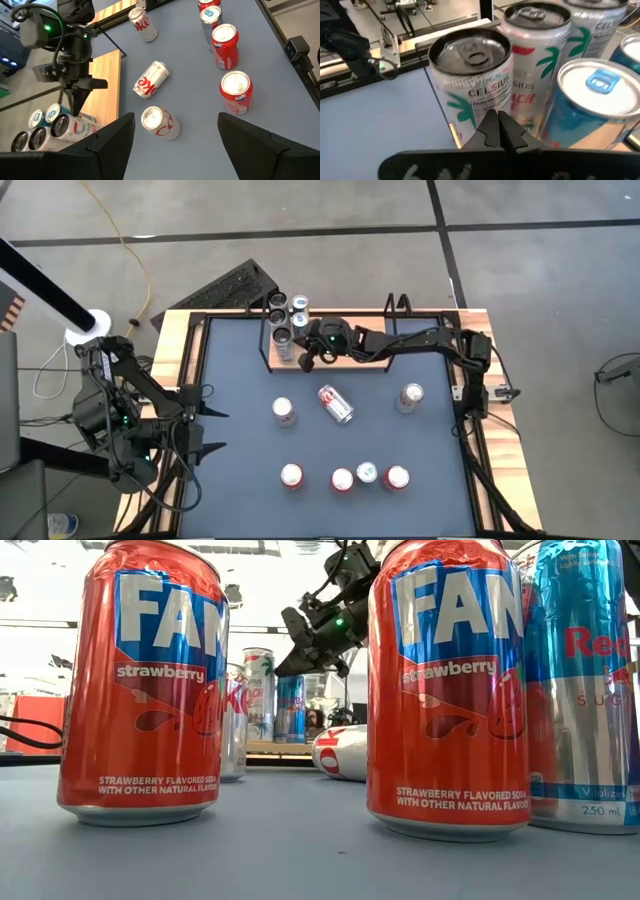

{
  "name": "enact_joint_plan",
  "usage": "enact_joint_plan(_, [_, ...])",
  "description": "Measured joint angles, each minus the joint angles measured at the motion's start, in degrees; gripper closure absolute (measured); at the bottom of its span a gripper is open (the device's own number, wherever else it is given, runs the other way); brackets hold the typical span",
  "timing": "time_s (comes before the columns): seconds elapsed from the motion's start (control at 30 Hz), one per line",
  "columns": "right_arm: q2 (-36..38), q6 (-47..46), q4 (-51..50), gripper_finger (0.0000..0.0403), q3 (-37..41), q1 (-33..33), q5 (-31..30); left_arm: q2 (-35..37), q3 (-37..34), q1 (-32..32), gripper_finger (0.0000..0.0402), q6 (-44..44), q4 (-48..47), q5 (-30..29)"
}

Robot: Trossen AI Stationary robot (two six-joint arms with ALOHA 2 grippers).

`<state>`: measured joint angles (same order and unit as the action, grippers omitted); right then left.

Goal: Place canned beverage on shelf
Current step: Put the white and pink soda can aligned with the other white and pink soda cans on the shelf

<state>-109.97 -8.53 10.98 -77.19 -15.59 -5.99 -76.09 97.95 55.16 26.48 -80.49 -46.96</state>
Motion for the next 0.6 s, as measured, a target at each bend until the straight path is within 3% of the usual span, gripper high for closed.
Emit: enact_joint_plan(0.6, [0.0, 0.0, 0.2, 0.0403, 0.0, -0.1, -0.5, 0.0, 0.0, 0.0, 0.0127, -0.3, 0.0, 0.0])
